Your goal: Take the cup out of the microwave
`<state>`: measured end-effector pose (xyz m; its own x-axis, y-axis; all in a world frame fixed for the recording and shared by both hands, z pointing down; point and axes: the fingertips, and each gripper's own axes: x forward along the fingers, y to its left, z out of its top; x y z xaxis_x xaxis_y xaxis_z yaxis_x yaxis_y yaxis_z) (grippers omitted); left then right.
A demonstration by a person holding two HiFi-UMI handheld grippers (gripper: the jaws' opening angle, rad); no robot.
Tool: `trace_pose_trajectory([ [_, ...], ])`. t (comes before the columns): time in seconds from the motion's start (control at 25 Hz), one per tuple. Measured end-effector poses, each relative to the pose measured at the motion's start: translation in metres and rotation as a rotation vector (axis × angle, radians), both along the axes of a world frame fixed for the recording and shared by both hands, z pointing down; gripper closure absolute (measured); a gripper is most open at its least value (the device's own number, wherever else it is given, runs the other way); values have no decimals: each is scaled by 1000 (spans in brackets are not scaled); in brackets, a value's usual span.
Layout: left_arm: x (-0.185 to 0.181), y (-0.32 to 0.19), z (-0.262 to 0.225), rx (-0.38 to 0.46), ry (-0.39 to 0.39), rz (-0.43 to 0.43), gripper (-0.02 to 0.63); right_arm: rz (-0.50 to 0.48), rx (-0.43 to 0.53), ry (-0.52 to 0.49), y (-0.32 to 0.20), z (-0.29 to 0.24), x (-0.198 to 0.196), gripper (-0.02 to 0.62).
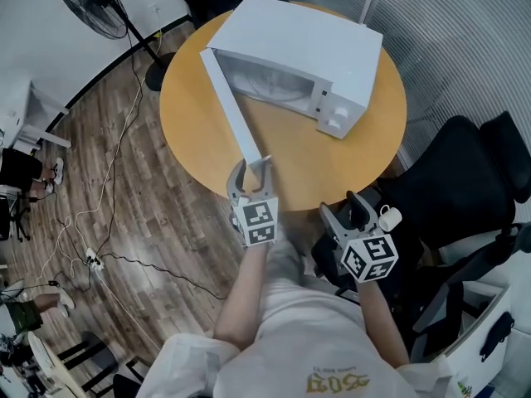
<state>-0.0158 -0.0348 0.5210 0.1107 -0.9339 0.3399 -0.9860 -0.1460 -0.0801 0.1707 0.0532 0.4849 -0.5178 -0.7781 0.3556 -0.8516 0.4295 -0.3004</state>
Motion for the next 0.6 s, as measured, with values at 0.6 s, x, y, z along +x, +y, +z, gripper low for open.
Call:
trace_pose_trajectory([
  [0.6,-47,23,1,-28,9,-131,439,-69,23,-35,8,-9,-17,281],
])
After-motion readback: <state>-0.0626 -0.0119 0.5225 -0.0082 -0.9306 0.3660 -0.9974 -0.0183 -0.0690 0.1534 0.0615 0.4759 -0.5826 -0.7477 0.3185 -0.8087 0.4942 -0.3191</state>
